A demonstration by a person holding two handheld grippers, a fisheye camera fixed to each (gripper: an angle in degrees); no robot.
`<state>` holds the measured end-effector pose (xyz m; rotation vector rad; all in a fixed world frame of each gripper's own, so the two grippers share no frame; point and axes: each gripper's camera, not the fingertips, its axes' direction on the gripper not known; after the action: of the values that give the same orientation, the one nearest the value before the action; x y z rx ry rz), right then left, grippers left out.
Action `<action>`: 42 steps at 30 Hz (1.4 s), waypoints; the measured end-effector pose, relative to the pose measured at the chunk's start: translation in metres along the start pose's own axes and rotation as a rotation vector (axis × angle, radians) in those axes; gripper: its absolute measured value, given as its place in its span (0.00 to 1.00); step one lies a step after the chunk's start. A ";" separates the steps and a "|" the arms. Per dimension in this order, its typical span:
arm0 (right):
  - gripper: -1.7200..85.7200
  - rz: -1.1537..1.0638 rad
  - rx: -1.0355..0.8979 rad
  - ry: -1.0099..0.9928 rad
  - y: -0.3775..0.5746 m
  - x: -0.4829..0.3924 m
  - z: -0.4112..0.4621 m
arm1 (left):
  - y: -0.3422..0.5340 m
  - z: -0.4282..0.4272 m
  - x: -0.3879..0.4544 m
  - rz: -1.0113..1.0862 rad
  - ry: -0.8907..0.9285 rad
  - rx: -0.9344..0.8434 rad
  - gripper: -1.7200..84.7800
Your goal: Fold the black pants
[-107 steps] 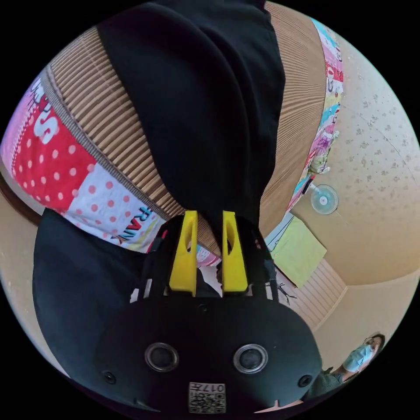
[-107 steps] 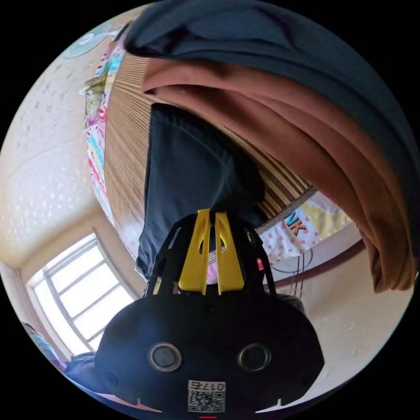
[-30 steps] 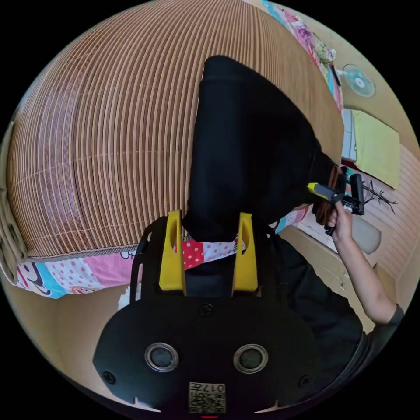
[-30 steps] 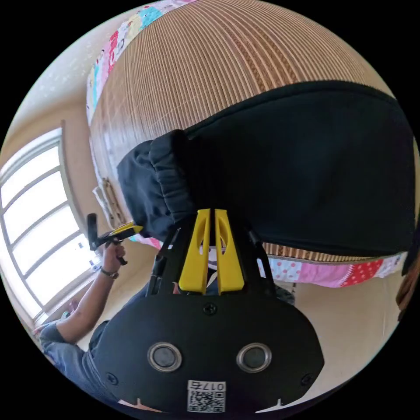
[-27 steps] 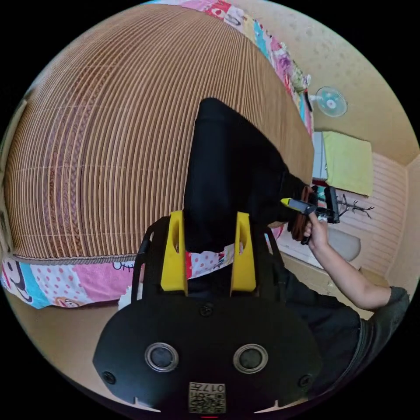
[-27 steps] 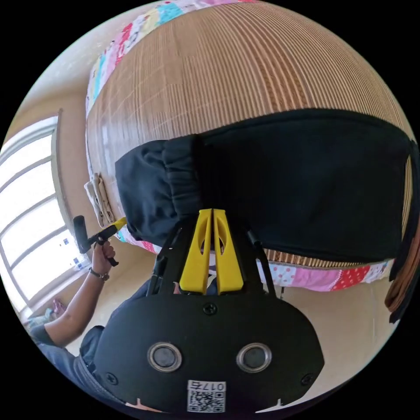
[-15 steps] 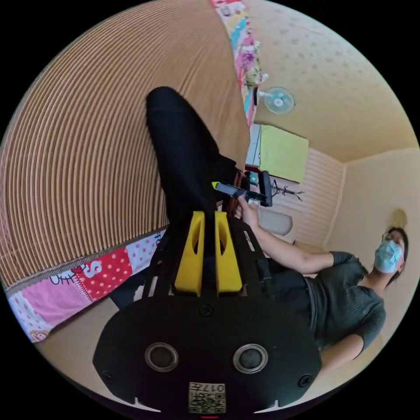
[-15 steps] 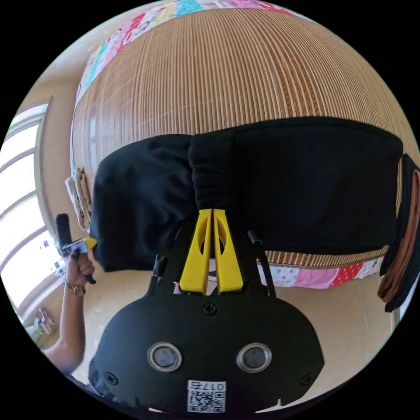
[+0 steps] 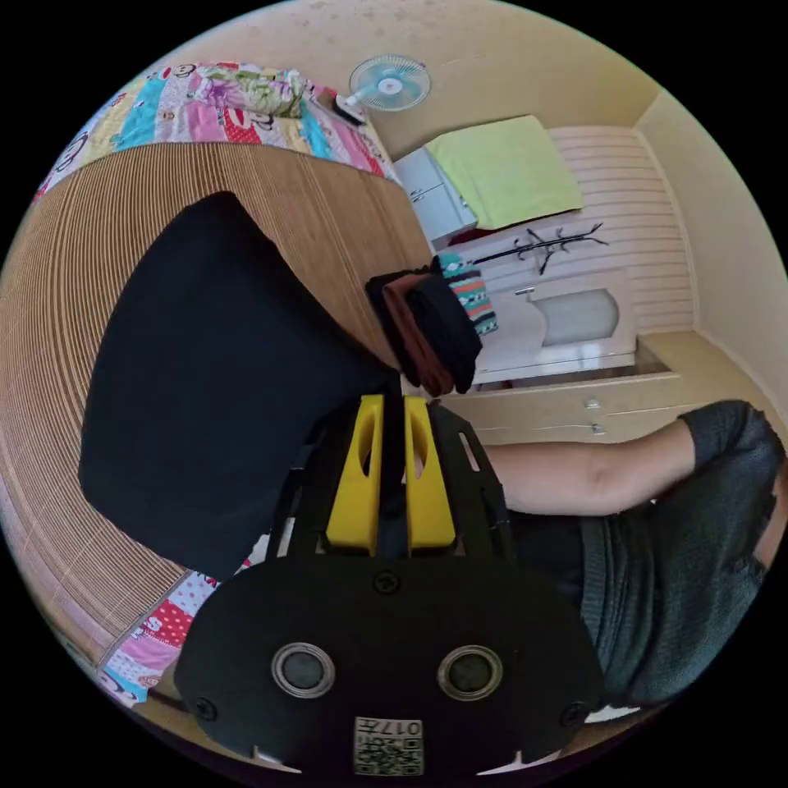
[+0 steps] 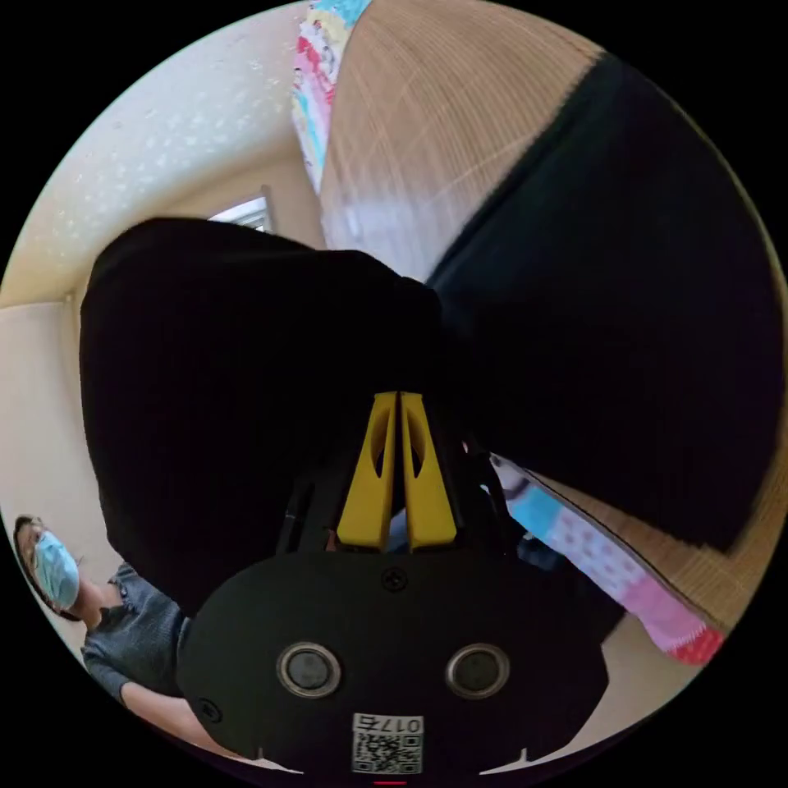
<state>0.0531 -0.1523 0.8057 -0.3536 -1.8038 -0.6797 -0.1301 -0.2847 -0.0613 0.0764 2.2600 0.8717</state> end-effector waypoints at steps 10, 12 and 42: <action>0.03 0.265 0.084 -0.053 0.153 0.161 -0.205 | 0.098 -0.003 -0.101 -0.551 -0.255 0.275 0.21; 0.04 0.201 0.082 -0.184 0.164 0.165 -0.211 | 0.129 -0.014 -0.131 -0.660 -0.305 0.321 0.23; 0.24 0.208 0.527 -0.636 0.112 0.119 -0.175 | 0.226 -0.001 0.025 -0.722 0.467 0.418 0.08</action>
<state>0.2088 -0.1809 0.9858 -0.4162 -2.4127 0.0923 -0.1918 -0.1037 0.0622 -0.7774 2.5690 0.0213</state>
